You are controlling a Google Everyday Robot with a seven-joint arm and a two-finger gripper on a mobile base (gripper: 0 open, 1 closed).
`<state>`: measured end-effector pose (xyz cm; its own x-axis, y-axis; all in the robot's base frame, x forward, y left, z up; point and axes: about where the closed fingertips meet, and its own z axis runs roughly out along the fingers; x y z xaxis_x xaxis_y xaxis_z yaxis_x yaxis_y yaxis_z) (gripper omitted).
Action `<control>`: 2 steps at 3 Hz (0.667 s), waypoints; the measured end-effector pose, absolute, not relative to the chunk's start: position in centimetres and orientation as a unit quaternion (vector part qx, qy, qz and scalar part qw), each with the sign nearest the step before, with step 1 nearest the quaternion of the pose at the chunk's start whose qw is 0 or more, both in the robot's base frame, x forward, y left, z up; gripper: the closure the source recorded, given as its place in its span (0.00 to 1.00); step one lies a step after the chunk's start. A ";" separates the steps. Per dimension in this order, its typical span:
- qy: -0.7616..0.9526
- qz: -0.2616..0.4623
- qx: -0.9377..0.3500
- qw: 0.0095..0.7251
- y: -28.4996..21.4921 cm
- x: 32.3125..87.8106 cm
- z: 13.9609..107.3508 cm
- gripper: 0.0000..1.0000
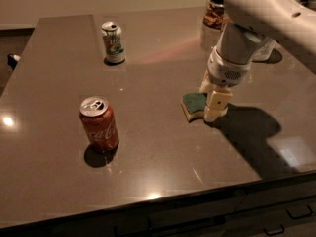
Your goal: Move sponge near 7up can
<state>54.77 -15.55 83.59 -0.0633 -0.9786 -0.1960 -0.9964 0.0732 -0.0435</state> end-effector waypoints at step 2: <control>0.730 0.054 -0.676 0.084 -15.4 55.0 84.0 0.95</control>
Offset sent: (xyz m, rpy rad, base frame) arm 0.0589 0.0637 0.0565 0.0346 -0.0052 -0.0961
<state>55.03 -15.36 84.03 -0.0706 -0.9781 -0.1958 -0.9962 0.0790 -0.0354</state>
